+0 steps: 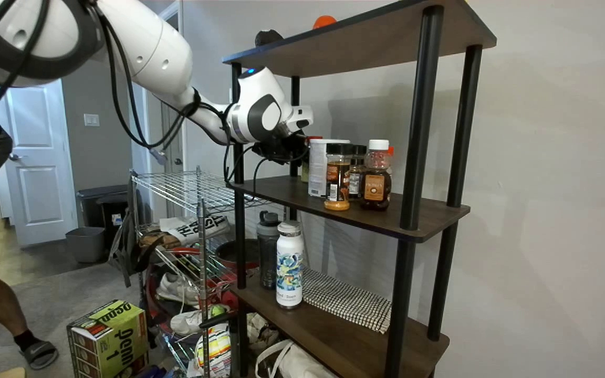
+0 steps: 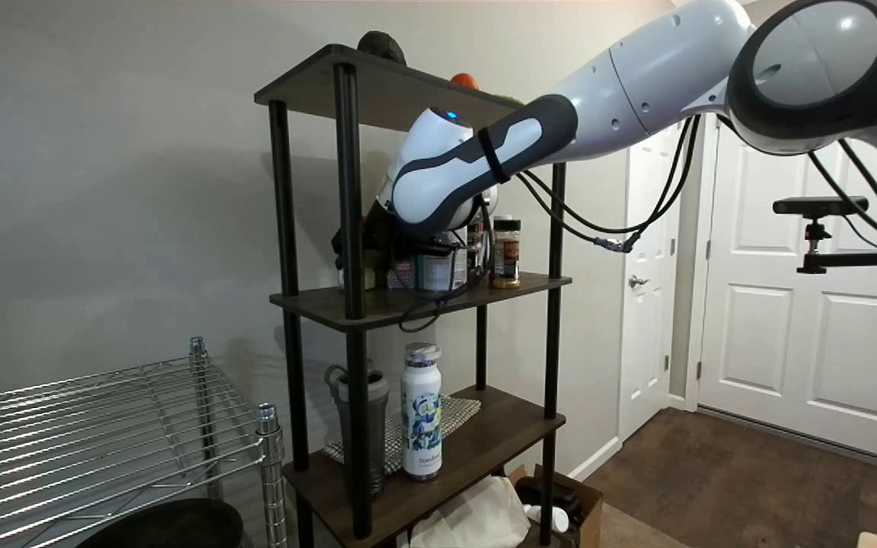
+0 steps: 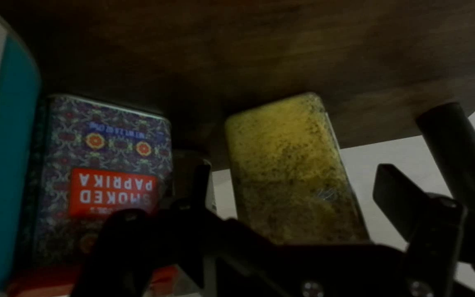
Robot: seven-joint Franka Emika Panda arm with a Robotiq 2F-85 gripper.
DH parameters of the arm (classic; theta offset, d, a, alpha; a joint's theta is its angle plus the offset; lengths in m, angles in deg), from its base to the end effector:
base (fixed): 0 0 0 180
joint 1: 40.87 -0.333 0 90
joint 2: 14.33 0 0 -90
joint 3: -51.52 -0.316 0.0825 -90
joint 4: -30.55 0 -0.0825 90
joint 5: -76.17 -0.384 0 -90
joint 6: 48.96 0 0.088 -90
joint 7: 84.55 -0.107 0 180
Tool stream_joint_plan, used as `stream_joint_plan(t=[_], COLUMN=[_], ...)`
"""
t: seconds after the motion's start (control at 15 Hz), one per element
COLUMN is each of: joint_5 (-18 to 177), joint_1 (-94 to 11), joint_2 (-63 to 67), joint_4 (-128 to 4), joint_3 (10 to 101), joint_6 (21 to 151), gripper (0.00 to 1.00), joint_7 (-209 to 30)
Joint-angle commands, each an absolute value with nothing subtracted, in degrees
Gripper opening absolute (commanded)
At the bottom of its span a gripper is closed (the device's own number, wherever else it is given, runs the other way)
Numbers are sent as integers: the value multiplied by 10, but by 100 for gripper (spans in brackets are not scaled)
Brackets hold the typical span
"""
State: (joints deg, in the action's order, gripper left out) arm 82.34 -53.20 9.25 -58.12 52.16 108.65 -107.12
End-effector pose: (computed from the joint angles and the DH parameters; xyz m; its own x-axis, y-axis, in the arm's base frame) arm 0.7103 0.1529 0.5078 0.7071 -0.1459 0.6919 -0.0317 -0.9840 -0.1751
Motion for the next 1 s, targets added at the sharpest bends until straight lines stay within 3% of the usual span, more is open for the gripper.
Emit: stream_joint_plan(t=[0.0,0.93], joint_5=[812,809], joint_1=[-533,-533], joint_2=[101,110], joint_4=[-564,-550], joint_3=[522,517], joint_6=[1073,1069], gripper=[100,100], joint_7=[-1061,-1058])
